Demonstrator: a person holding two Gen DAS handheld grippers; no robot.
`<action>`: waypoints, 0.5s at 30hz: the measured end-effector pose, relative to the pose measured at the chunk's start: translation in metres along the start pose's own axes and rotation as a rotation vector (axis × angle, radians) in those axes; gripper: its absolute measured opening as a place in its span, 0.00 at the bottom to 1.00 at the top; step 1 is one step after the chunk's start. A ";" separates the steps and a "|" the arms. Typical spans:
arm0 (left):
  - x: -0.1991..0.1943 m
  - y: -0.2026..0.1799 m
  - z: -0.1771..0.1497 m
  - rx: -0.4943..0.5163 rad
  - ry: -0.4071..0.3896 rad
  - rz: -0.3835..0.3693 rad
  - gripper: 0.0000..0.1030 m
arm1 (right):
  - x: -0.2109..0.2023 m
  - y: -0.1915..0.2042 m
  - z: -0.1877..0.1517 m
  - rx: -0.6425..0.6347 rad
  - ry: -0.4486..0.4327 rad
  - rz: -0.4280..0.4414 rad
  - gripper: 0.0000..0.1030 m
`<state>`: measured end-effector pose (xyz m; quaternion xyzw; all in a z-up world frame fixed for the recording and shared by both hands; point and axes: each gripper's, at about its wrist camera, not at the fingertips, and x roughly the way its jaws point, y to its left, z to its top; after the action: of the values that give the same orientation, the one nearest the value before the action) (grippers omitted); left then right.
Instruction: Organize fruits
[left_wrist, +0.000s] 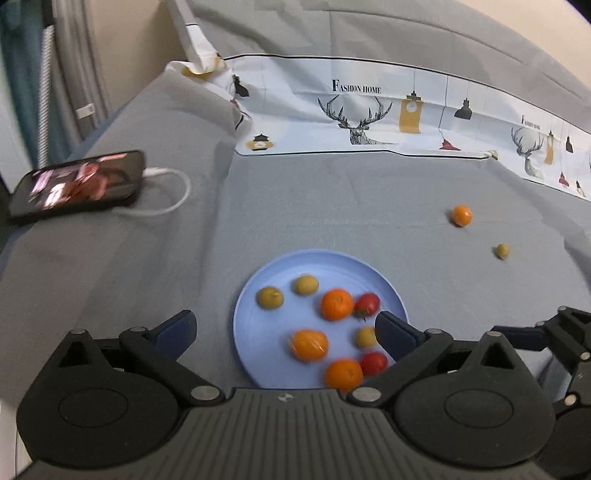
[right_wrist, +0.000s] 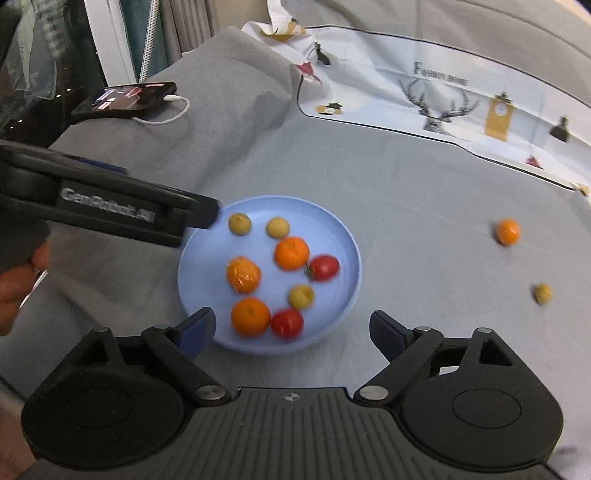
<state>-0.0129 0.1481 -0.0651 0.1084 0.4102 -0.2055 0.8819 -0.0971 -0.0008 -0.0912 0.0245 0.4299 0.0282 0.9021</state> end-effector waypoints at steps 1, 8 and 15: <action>-0.009 -0.001 -0.006 -0.008 -0.001 0.011 1.00 | -0.010 0.002 -0.005 0.001 -0.005 -0.007 0.90; -0.056 -0.005 -0.038 -0.052 -0.038 0.044 1.00 | -0.061 0.015 -0.027 -0.037 -0.093 -0.052 0.92; -0.093 -0.014 -0.058 -0.040 -0.092 0.061 1.00 | -0.102 0.025 -0.047 -0.061 -0.186 -0.102 0.93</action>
<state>-0.1128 0.1821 -0.0309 0.0936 0.3696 -0.1752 0.9077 -0.1985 0.0180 -0.0398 -0.0223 0.3439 -0.0070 0.9387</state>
